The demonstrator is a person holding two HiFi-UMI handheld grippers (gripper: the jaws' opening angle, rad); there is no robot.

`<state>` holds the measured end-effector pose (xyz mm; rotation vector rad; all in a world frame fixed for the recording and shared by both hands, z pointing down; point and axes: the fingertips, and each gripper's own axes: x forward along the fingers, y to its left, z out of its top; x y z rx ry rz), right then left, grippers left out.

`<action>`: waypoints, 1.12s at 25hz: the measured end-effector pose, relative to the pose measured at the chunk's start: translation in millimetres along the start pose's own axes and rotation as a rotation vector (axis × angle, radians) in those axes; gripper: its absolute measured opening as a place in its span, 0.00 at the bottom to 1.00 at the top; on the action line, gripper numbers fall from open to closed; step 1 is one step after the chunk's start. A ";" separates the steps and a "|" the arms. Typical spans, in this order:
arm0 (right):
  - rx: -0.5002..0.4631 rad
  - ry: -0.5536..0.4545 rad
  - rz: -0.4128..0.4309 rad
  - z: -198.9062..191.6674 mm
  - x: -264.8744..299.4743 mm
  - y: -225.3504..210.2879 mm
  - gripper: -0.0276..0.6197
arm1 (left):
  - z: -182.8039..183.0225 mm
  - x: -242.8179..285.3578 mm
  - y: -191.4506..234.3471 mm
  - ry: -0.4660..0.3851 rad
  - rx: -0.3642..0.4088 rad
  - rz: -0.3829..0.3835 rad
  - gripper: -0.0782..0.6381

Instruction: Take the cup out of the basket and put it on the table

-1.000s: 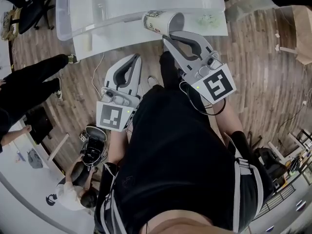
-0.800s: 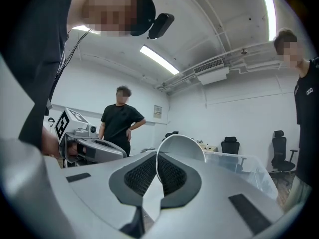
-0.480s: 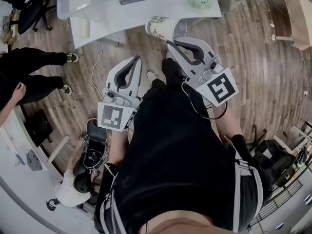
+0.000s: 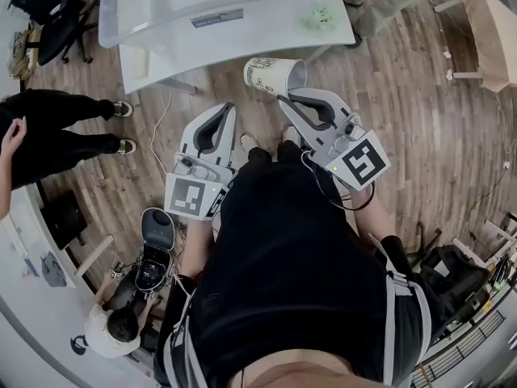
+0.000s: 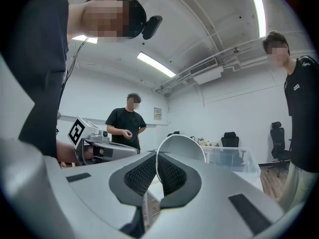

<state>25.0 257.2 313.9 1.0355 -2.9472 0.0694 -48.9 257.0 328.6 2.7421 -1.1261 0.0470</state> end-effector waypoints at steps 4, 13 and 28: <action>0.000 -0.004 -0.005 -1.2 -16.2 -11.1 0.08 | -1.0 10.6 -10.5 -0.003 -0.005 0.009 0.13; 0.033 -0.010 0.034 -10.3 -21.1 -7.0 0.08 | -0.7 18.9 -23.6 -0.002 0.000 0.019 0.13; 0.038 0.006 0.042 -11.1 -27.8 -3.9 0.08 | 0.6 19.2 -30.7 0.003 0.011 0.016 0.13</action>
